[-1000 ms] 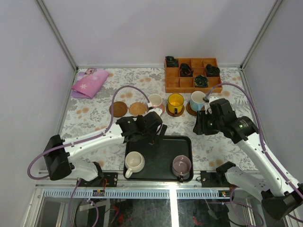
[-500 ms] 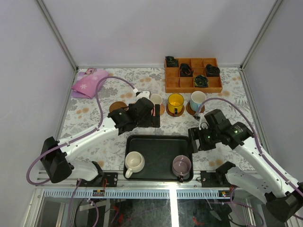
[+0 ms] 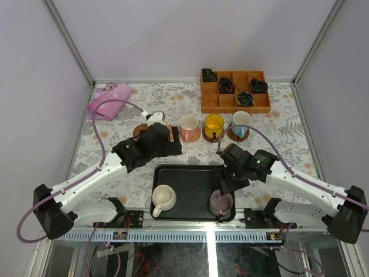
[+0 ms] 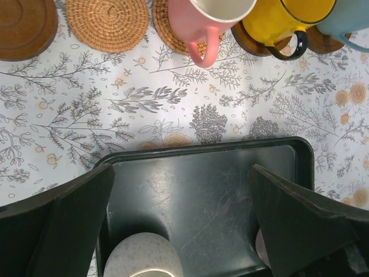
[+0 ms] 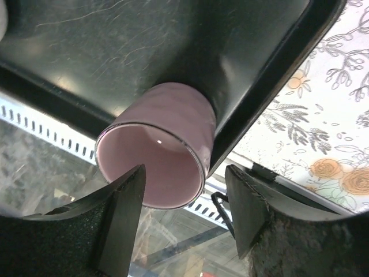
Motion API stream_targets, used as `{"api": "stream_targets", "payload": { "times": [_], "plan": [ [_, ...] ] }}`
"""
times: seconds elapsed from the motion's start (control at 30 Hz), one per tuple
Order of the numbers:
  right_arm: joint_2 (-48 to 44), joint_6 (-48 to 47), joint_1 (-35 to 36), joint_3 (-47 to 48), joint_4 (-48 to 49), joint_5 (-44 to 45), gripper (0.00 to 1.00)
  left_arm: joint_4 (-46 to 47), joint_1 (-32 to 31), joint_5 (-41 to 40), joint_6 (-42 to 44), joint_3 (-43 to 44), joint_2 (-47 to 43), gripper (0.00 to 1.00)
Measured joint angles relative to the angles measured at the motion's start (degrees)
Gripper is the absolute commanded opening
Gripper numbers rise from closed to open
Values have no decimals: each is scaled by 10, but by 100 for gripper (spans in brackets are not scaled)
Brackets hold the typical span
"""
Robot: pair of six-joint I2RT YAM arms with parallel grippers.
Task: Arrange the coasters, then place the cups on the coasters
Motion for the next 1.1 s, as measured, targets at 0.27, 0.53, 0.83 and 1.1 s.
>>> {"api": "stream_targets", "payload": {
  "times": [0.27, 0.53, 0.83, 1.1],
  "plan": [
    [52, -2, 1, 0, 16, 38, 53, 0, 9, -4, -8, -19, -21, 100],
    [85, -14, 1, 0, 39, 37, 43, 1, 15, -4, -11, -31, -23, 100],
    [130, -26, 2, 3, 56, 53, 36, 7, 23, -4, -11, -43, -23, 100],
    [157, -16, 2, 41, 73, 105, 36, 31, 27, 2, 0, -56, -23, 100]
  ]
}}
